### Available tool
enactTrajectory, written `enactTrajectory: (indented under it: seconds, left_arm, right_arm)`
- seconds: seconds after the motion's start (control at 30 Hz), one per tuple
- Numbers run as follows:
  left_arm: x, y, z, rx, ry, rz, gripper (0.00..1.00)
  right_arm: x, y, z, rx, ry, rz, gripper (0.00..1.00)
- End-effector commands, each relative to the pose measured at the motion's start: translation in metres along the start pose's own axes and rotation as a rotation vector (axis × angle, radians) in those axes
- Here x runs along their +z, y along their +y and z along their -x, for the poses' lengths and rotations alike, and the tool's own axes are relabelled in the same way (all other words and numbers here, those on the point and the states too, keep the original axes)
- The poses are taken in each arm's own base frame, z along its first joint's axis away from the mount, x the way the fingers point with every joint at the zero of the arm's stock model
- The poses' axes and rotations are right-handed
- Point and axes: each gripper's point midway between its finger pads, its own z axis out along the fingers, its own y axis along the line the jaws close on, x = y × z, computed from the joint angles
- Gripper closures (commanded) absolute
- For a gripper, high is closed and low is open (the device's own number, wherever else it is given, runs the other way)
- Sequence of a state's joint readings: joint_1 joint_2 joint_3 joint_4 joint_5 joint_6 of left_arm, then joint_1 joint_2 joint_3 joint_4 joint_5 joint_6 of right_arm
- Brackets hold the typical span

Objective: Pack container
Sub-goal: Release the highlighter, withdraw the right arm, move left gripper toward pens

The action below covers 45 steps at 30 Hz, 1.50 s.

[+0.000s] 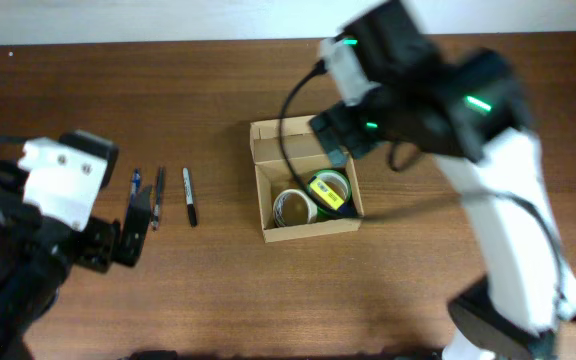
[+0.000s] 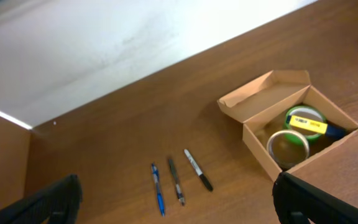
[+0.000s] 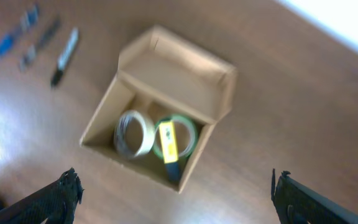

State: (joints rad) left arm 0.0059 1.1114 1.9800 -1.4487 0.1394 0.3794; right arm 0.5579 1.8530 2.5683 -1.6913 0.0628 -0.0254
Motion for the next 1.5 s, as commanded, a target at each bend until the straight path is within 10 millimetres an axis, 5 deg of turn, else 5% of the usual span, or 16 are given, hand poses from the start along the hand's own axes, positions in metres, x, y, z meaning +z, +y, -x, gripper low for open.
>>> enactTrajectory:
  seconds: [0.0, 0.17, 0.47, 0.63, 0.77, 0.93, 1.2, 1.47]
  left_arm:
    - [0.025, 0.009, -0.005, 0.011, 0.079, 0.015, 0.01]
    - [0.062, 0.020, -0.021, 0.005, 0.199, 0.034, 0.01]
    - [0.125, 0.023, -0.073, -0.023, 0.370, 0.029, 0.00]
    - [0.154, 0.027, -0.108, -0.101, 0.427, 0.027, 0.00]
    - [0.174, 0.029, -0.135, -0.170, 0.440, -0.006, 0.00]
    - [0.184, 0.031, -0.144, -0.212, 0.419, -0.029, 0.00]
    - [0.171, 0.033, -0.132, -0.198, 0.360, -0.002, 0.00]
    - [0.158, 0.035, -0.124, -0.185, 0.317, 0.030, 0.01]
  right_arm:
    - [-0.047, -0.024, -0.002, 0.101, -0.112, -0.121, 0.01]
    - [-0.116, -0.057, -0.018, 0.218, -0.268, -0.278, 0.01]
    - [-0.237, -0.114, -0.080, 0.484, -0.552, -0.572, 0.01]
    - [-0.278, -0.137, -0.119, 0.702, -0.675, -0.693, 0.01]
    - [-0.288, -0.149, -0.145, 0.824, -0.707, -0.771, 0.01]
    - [-0.267, -0.156, -0.160, 0.849, -0.590, -0.867, 0.01]
    - [-0.164, -0.174, -0.199, 0.963, -0.139, -0.849, 0.01]
    - [-0.067, -0.219, -0.250, 1.098, 0.221, -0.650, 0.01]
